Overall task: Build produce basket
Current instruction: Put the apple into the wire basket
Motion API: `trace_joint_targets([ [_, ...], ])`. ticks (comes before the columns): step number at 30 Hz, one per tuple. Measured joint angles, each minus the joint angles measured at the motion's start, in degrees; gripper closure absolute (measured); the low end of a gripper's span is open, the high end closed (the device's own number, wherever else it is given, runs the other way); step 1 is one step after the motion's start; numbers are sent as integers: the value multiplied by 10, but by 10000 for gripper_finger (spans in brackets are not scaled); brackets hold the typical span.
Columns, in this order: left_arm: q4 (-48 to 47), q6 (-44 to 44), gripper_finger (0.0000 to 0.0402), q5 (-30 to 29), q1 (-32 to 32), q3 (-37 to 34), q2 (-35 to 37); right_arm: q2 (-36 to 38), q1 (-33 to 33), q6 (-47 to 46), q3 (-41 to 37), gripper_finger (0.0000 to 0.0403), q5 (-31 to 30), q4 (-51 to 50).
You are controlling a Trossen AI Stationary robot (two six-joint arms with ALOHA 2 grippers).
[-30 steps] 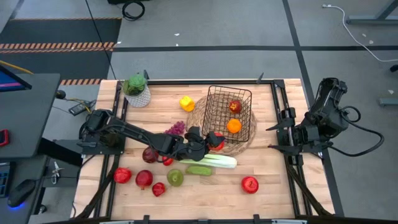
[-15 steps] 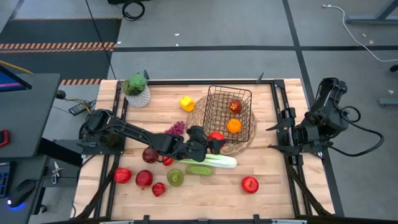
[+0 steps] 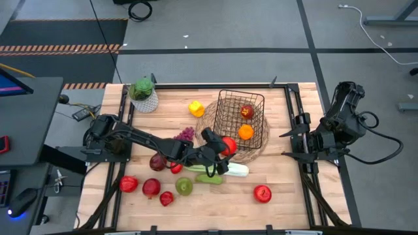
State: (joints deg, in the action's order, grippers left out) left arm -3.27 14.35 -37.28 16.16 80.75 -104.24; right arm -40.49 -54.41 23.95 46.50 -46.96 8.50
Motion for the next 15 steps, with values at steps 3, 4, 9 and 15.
trace_joint_targets([
  [3, 0, -19, 53, 0, 0, 0, 0, 0, 0, 0, 0, 156, 0, 0],
  [4, 0, -18, 53, 0, 0, 0, 0, 0, 0, 0, 0, 156, 0, -1],
  [9, 1, -15, 53, 0, 0, 0, 0, 0, 0, -2, 0, 156, 0, -9],
  [15, 0, 22, 50, 1, 1, 0, 0, 0, 0, -2, 0, 156, 0, -9],
])
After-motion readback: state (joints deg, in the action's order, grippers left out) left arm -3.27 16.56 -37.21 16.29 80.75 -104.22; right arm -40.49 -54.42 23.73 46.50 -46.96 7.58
